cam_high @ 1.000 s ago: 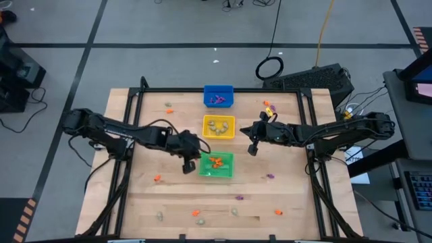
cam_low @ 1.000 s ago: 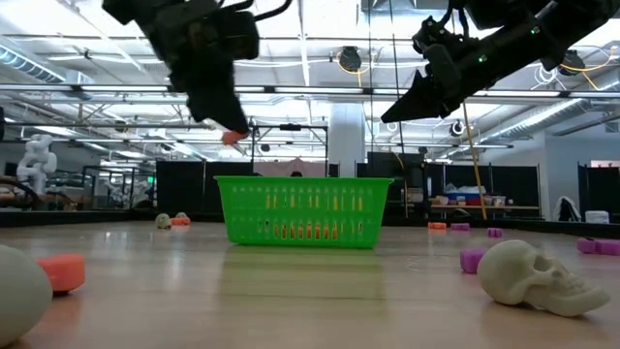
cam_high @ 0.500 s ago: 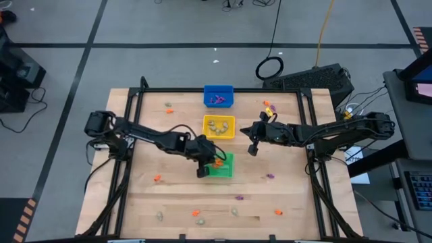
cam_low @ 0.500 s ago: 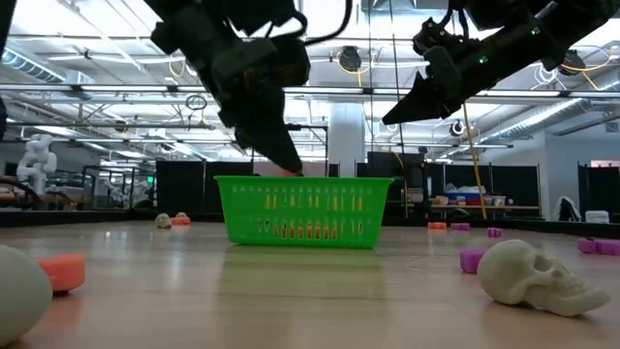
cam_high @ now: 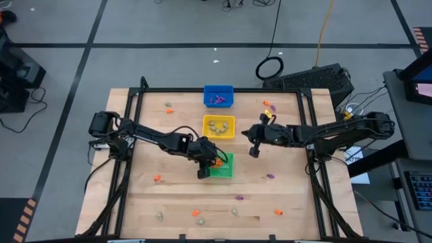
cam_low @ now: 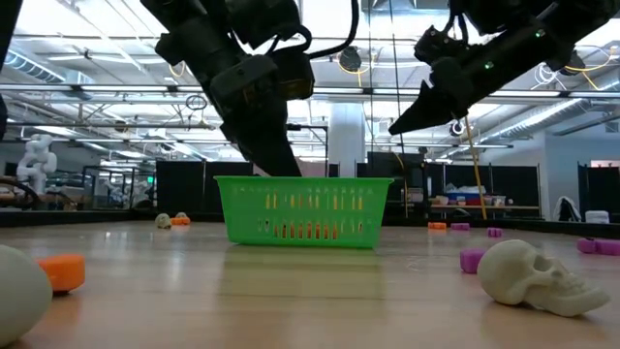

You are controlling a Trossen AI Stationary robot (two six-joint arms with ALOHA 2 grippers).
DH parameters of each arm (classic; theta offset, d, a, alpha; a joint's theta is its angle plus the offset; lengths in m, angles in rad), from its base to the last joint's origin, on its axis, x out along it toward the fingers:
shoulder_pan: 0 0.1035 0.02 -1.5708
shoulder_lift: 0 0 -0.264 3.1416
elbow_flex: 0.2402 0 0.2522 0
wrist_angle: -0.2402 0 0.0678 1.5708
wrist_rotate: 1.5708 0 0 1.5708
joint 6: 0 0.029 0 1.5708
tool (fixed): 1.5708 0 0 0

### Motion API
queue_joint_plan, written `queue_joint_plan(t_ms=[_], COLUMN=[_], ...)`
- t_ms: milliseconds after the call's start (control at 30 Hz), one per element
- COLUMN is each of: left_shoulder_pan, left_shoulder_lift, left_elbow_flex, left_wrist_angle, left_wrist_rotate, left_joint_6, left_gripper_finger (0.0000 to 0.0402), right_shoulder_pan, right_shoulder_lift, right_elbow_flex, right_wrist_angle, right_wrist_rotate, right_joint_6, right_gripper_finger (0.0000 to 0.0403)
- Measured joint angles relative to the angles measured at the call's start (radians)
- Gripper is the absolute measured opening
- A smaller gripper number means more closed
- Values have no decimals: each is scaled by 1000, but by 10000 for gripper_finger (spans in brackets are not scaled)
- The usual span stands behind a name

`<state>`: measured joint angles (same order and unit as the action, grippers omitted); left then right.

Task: Sort Halloween decoration
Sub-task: Put the center purple skeleton toy into the blue bin

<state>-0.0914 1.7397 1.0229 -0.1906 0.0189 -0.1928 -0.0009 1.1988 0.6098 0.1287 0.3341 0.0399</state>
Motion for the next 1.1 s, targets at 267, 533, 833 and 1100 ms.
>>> queue_joint_plan(t_ms=[267,533,833,1100], left_shoulder_pan=[-22,-61,-63,-66], left_shoulder_lift=[-63,-90,-136,-290], left_elbow_flex=[0,-60,-183,-332], left_wrist_angle=[8,223,457,604], left_wrist_rotate=[-110,-153,-150,-155], left_joint_6=[77,148,104,94], left_gripper_finger=[90,4,8,8], right_shoulder_pan=[84,172,54,-58], right_shoulder_lift=[-17,-19,22,173], right_elbow_flex=[26,119,118,118], right_wrist_angle=[-221,-583,-867,-900], right_wrist_rotate=[-3,6,85,81], right_joint_6=[55,350,937,1117], right_gripper_finger=[9,42,124,169])
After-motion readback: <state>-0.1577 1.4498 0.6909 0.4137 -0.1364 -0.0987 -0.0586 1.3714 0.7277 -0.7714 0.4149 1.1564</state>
